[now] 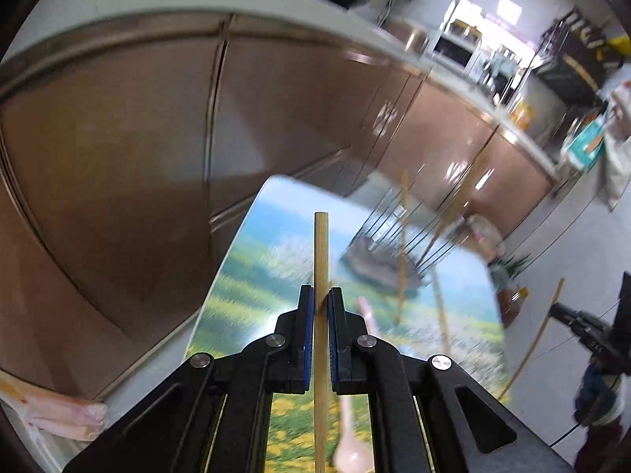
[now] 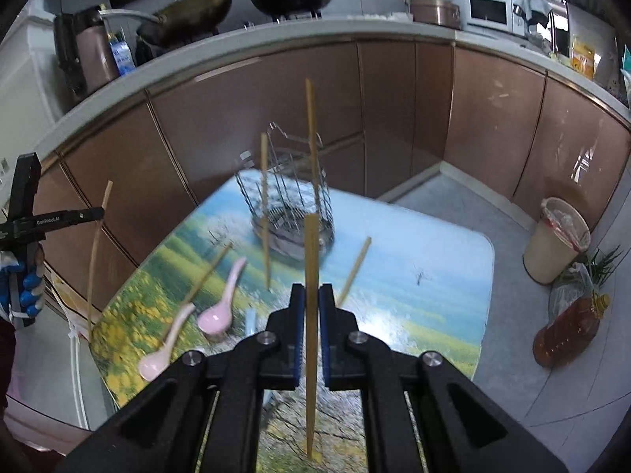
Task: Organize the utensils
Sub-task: 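Lift both chopsticks and carry them to the wire utensil holder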
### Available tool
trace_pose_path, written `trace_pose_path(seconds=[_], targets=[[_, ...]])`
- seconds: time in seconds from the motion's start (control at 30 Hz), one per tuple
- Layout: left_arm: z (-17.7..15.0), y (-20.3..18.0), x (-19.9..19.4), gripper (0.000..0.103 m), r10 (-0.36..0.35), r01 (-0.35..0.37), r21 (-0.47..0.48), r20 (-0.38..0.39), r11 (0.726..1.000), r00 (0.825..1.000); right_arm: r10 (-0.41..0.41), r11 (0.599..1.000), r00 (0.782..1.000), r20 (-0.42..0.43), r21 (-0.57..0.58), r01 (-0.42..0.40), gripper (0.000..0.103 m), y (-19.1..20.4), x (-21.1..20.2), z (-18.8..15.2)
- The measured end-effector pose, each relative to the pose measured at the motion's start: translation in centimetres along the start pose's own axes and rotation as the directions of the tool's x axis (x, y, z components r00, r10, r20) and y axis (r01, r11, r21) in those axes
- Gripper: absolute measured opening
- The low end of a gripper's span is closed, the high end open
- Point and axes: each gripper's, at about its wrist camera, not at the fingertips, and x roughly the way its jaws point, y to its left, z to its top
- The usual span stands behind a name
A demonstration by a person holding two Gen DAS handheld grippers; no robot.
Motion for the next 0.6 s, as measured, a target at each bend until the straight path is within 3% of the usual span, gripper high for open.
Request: trace_pose_path(seconds=[0.13,0.3,0.43,0.6], targets=[[2.5,-2.0,-1.2,0.006,-0.059,0.06,-0.002,0.1,0.998,0.993,0.002,1.0,0.994,0.106,-0.027,0.0,0.006,2.2,-1.0,3.0],[6.3,-4.7,-0.8,0.006,-0.129,0.132,-0.002,0.209,0.991,0.969,0.033,0.999,0.966,0.258,-0.036,-0.025,0.006,3.9,-1.5,7.2],[9.0,-6.6,0.4,0.006,-0.169,0.173,0.01,0.278,0.985,0.946,0.047,0.998,0.931,0.362,-0.049,-0.031,0.006,4.9,-1.0,10.1],[12.0,-8.7,1.7,0.006,-0.182,0.187,0.028,0.395,0.982,0.9,0.036,0.999,0.892,0.451,-0.044,-0.018,0.006,4.7,0.9,12.7]])
